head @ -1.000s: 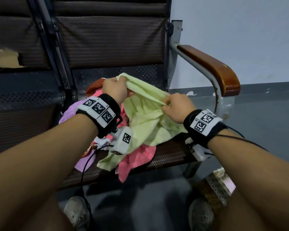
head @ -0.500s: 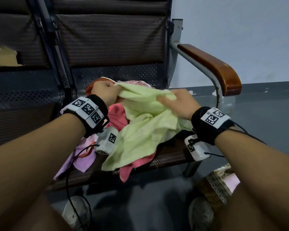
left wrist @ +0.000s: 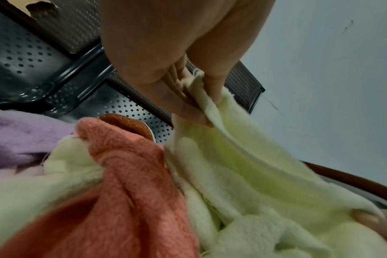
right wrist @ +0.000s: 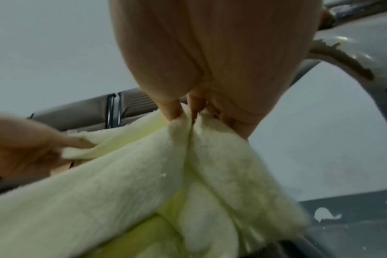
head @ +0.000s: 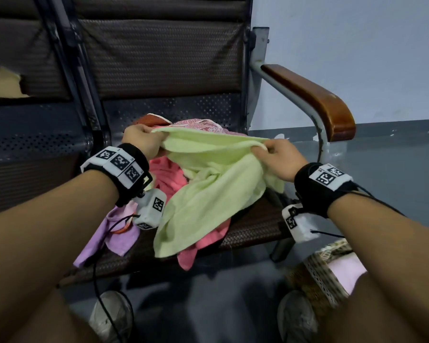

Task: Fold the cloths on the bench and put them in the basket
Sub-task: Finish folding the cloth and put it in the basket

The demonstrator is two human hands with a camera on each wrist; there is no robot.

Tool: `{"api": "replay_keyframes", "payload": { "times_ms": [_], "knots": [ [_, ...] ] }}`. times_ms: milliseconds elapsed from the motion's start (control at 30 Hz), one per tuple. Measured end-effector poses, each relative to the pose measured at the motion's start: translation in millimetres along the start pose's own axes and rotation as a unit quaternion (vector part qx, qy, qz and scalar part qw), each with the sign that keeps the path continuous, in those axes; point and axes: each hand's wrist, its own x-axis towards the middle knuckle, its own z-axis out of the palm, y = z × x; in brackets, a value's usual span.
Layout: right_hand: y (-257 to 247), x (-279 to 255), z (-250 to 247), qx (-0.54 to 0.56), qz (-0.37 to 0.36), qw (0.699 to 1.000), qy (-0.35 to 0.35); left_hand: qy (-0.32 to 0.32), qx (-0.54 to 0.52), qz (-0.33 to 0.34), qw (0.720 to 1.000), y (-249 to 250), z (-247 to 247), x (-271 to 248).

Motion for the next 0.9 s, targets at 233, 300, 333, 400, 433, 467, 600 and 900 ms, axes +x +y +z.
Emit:
{"api": "replay_keyframes", "payload": {
  "times_ms": [233,300,333,400,433,467,600,900],
  "knots": [
    [12.8,-8.1,4.3,-0.224,-0.034,0.968,-0.111,-0.003,-0.053,0.018,0.998,4.3,-1.9,-0.9],
    [19.4,-9.9,9.2,-0.259,-0.017,0.955,-0.144,-0.013,-0.062,0.017,0.998,4.1,-2.4,-3.1],
    [22.3,-10.7,10.4,-0.258,-0.007,0.954,-0.152,-0.018,-0.060,0.017,0.998,3.4,-3.1,-3.1],
    [26.0,-10.7,8.8,-0.222,0.008,0.965,-0.136,-0.032,-0.055,0.014,0.998,1.9,-4.6,-3.0],
    [27.4,-9.3,6.4,-0.198,0.014,0.973,-0.114,-0.038,-0.052,0.009,0.998,1.6,-5.2,-3.5],
    [29.0,-7.9,3.2,-0.175,0.020,0.980,-0.091,-0.042,-0.046,0.004,0.998,1.1,-5.8,-3.8],
    [36.7,-6.6,-5.3,-0.129,0.026,0.990,-0.039,-0.054,-0.053,-0.019,0.997,3.8,-6.4,-10.4],
    [35.0,-8.2,-18.3,-0.033,0.018,0.999,0.007,-0.055,0.315,0.143,0.937,-8.4,-11.9,-13.0]
  ]
}}
